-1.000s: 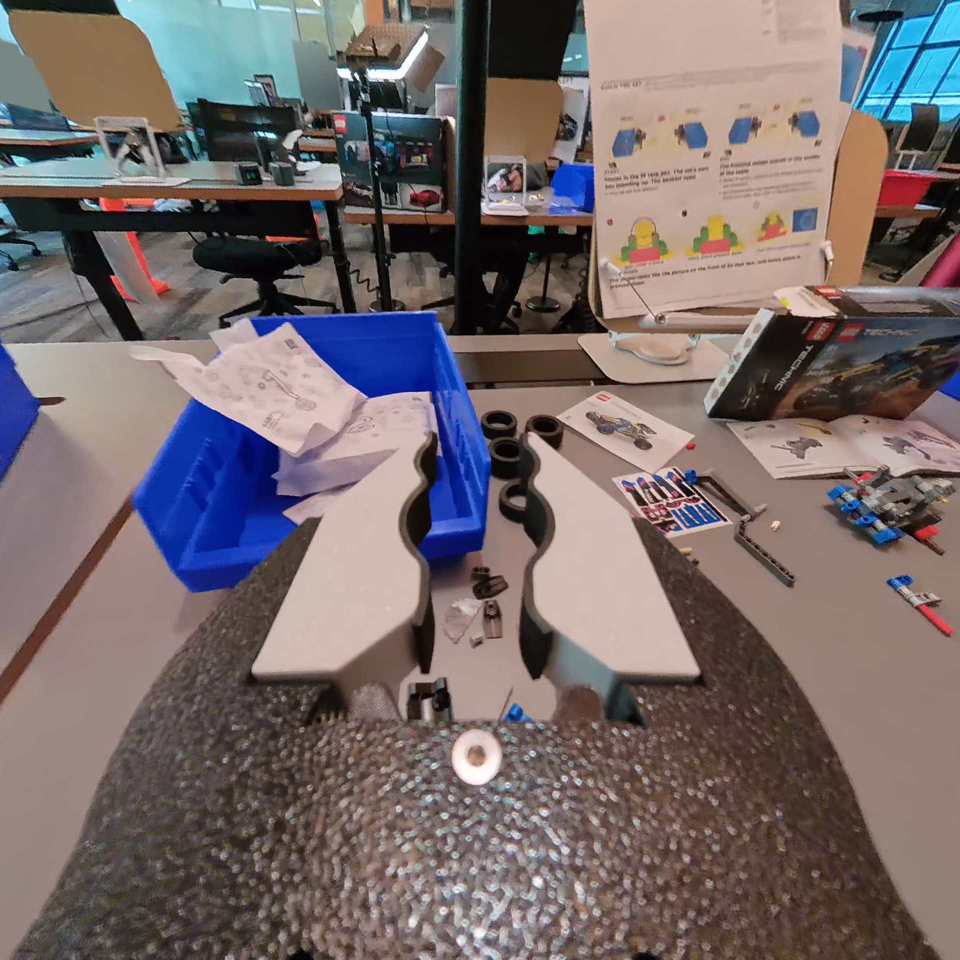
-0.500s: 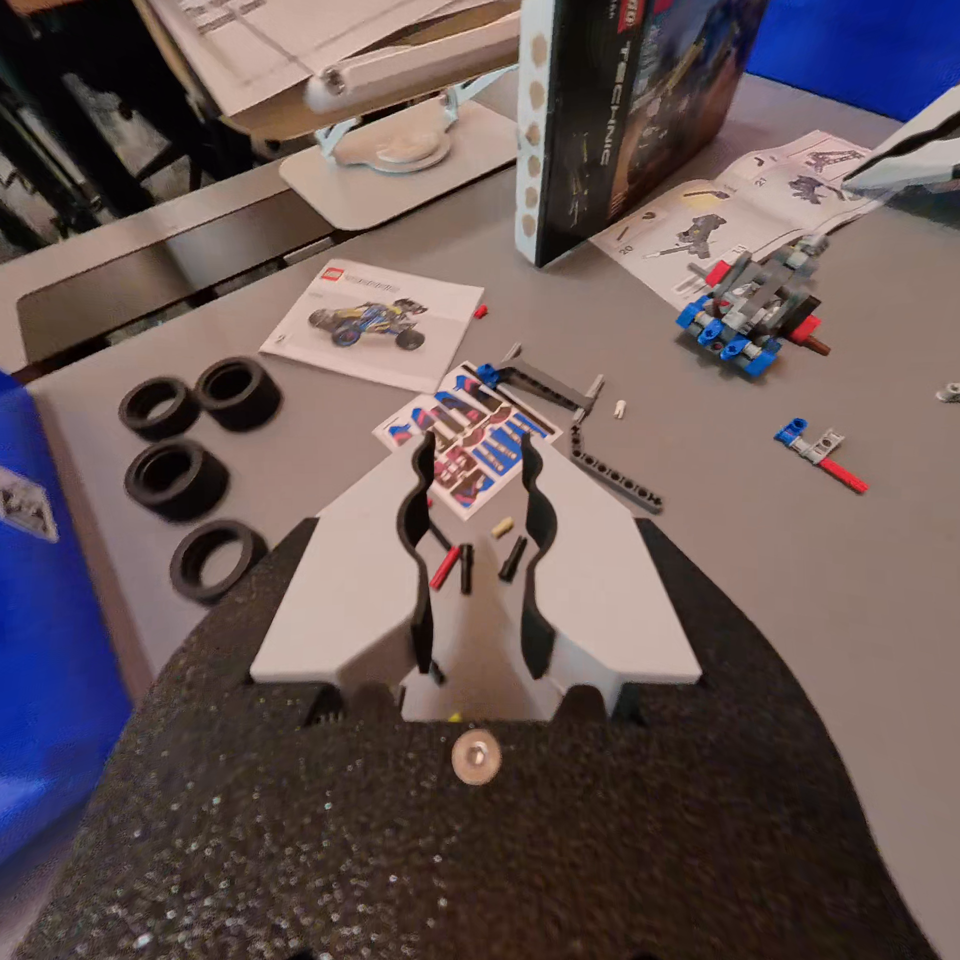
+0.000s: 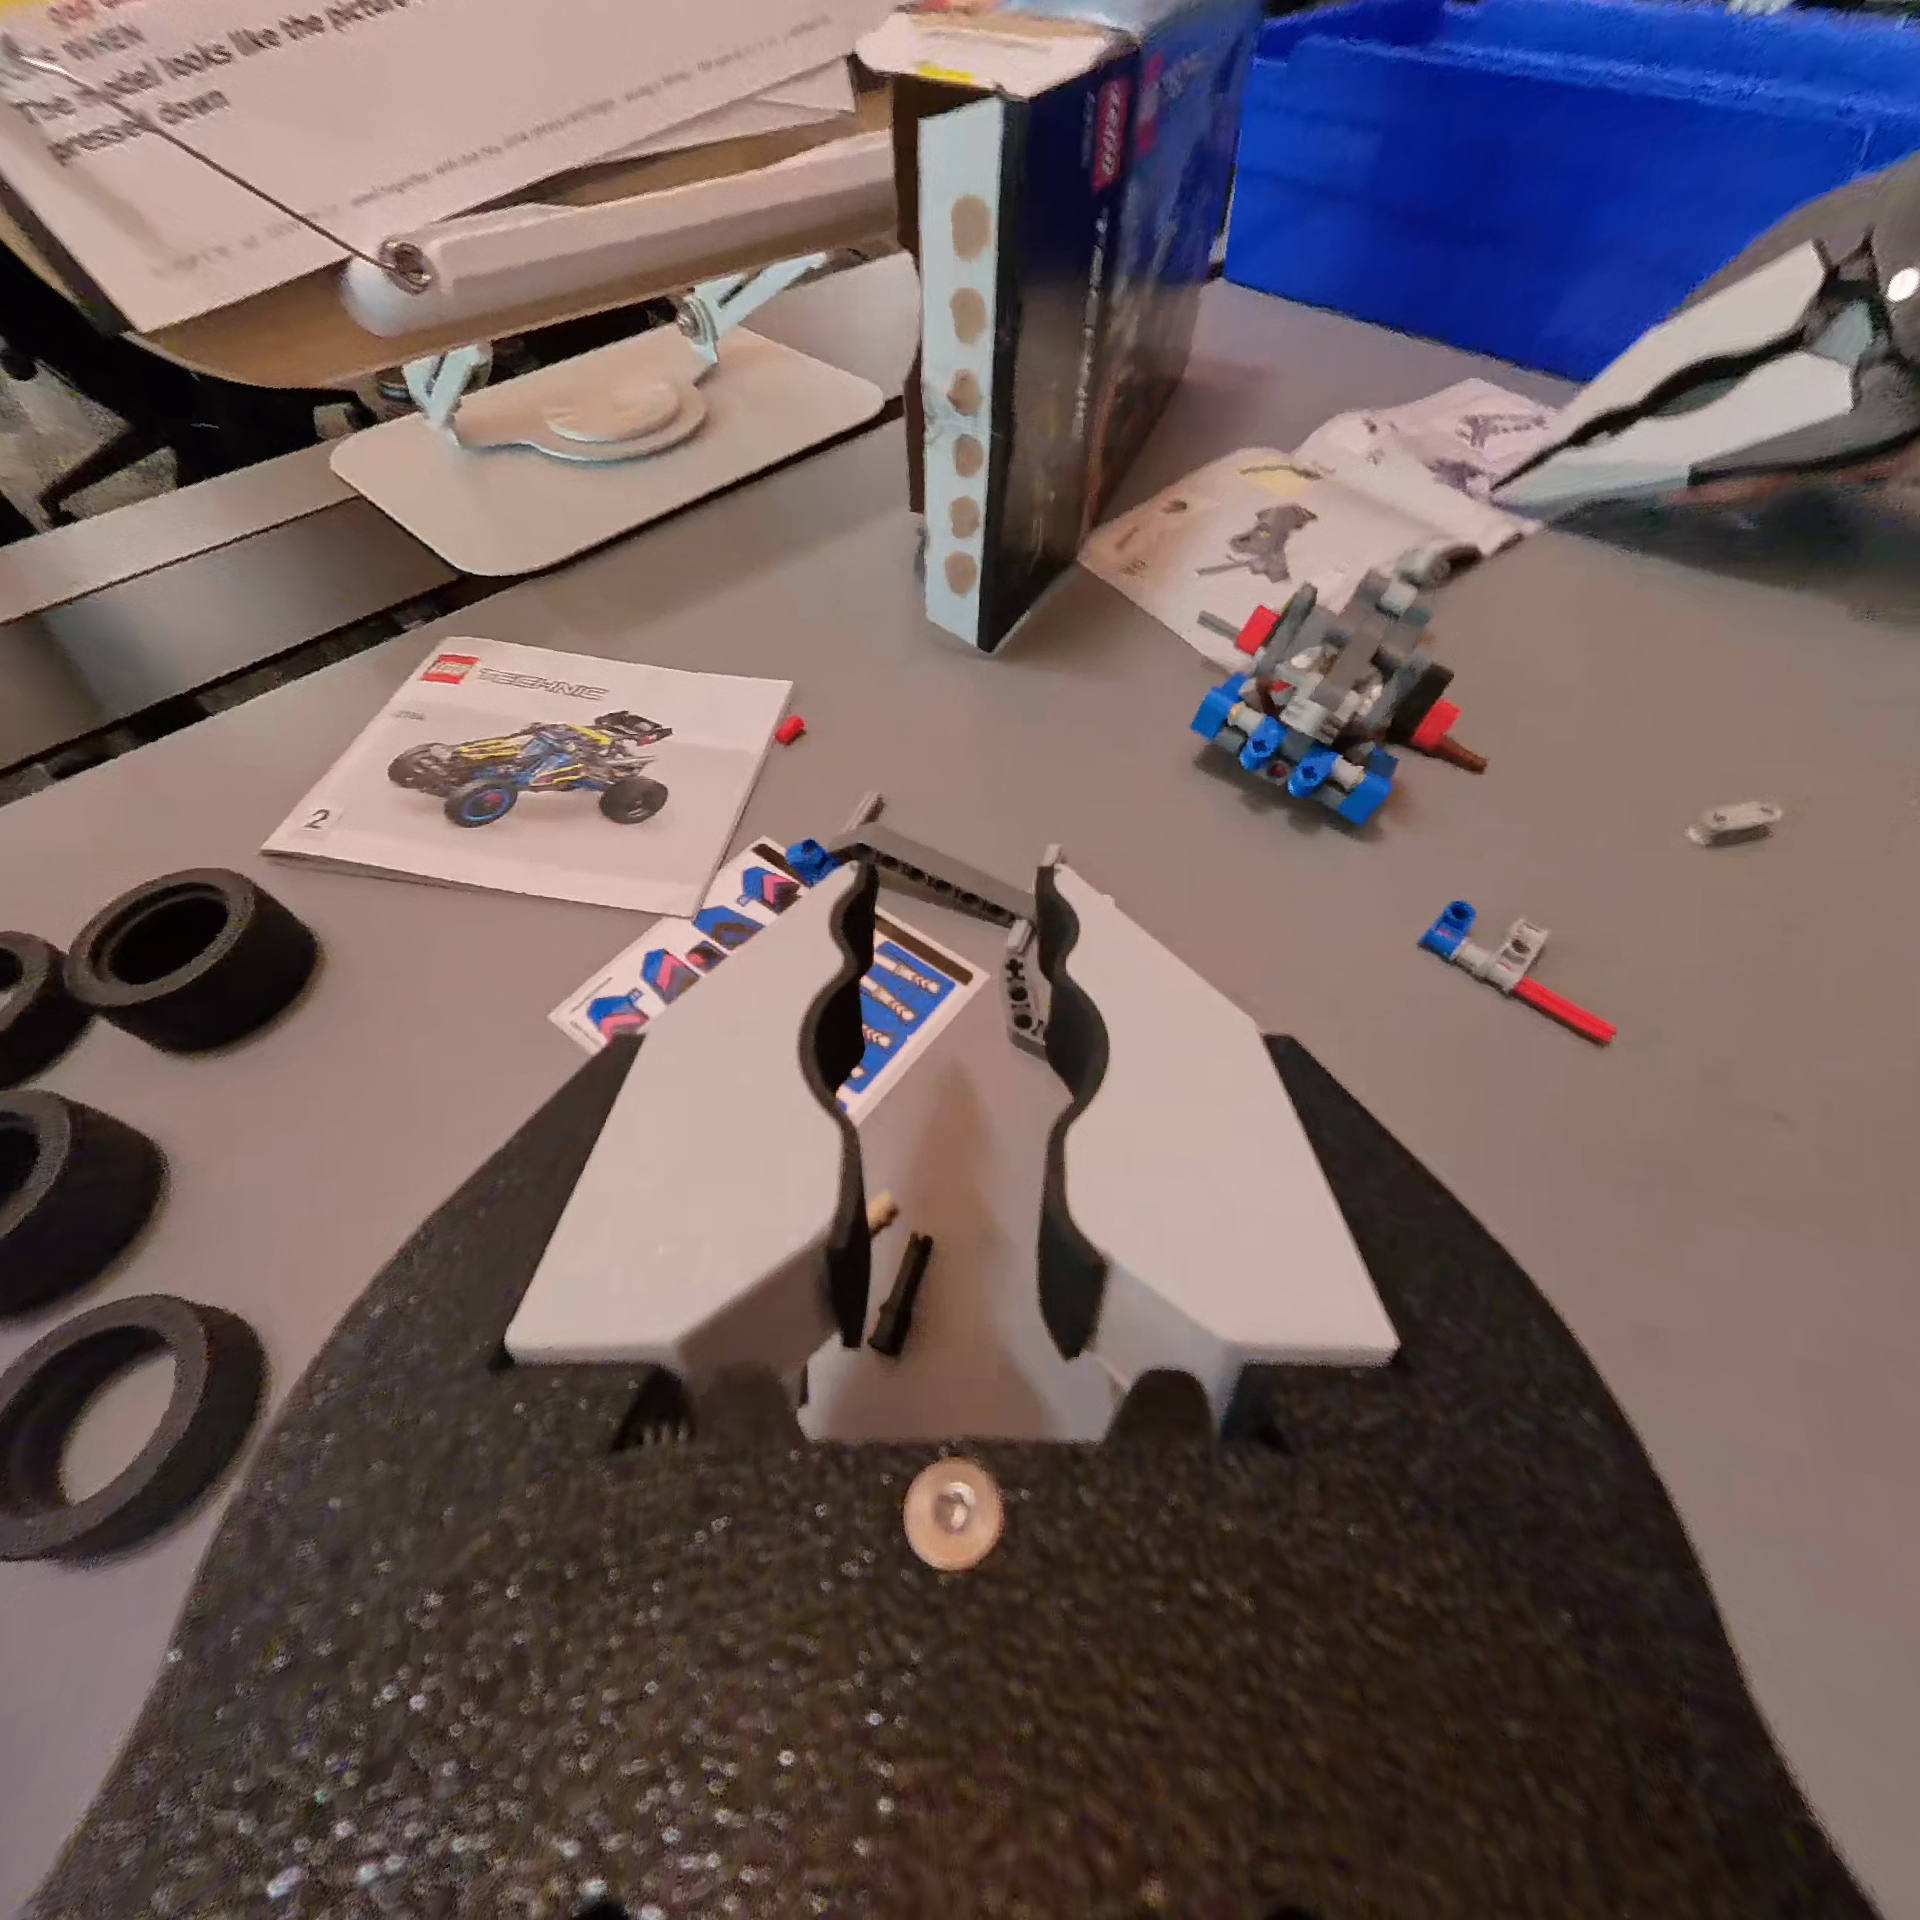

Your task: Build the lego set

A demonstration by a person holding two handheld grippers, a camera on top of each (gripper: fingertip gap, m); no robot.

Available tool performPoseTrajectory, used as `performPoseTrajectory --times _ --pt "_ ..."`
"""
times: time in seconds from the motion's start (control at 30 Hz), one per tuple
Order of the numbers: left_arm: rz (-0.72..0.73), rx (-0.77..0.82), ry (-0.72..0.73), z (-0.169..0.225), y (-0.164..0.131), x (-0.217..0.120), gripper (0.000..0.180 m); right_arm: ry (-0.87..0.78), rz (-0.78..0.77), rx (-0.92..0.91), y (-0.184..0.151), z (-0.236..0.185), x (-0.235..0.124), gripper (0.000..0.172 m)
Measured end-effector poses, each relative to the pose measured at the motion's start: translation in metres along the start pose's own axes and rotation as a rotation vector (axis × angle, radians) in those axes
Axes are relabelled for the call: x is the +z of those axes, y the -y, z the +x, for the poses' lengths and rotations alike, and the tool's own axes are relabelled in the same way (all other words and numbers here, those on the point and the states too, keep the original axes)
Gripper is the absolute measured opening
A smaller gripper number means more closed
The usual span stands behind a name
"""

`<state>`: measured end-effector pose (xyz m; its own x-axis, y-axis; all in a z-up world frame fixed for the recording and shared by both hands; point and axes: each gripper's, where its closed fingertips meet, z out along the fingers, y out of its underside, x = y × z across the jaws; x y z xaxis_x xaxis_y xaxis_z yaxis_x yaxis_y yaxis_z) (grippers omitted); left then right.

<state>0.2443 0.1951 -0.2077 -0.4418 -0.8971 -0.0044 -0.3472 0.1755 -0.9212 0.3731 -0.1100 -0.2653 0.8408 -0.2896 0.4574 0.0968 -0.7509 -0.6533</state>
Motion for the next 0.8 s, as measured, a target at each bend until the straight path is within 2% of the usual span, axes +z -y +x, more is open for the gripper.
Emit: performPoseTrajectory --times 0.2,0.37,0.43,0.5,0.57,0.63,0.8 --pt "-0.039 0.066 0.033 0.001 -0.008 0.005 0.026 0.04 0.064 -0.063 0.031 -0.014 0.018 0.0" --pt "0.004 0.033 0.074 -0.011 -0.005 -0.005 0.024 0.002 0.102 -0.076 0.035 -0.011 0.016 0.001" --pt "0.029 0.014 0.08 -0.014 -0.002 -0.007 0.025 -0.011 0.071 -0.082 0.03 -0.007 0.013 0.003" --pt "0.048 0.016 0.073 -0.012 0.0 -0.009 0.024 -0.01 0.137 -0.086 0.039 -0.008 0.004 0.004" --pt "0.042 0.023 0.069 -0.011 -0.001 -0.008 0.024 0.086 0.24 -0.051 0.056 -0.023 -0.004 0.009" --pt "0.03 0.027 0.052 -0.008 -0.002 -0.006 0.025 0.243 0.276 -0.02 0.066 -0.046 -0.005 0.025" --pt "-0.018 0.037 0.007 0.0 -0.012 0.001 0.024 0.398 0.197 -0.046 0.075 -0.065 0.017 0.042"
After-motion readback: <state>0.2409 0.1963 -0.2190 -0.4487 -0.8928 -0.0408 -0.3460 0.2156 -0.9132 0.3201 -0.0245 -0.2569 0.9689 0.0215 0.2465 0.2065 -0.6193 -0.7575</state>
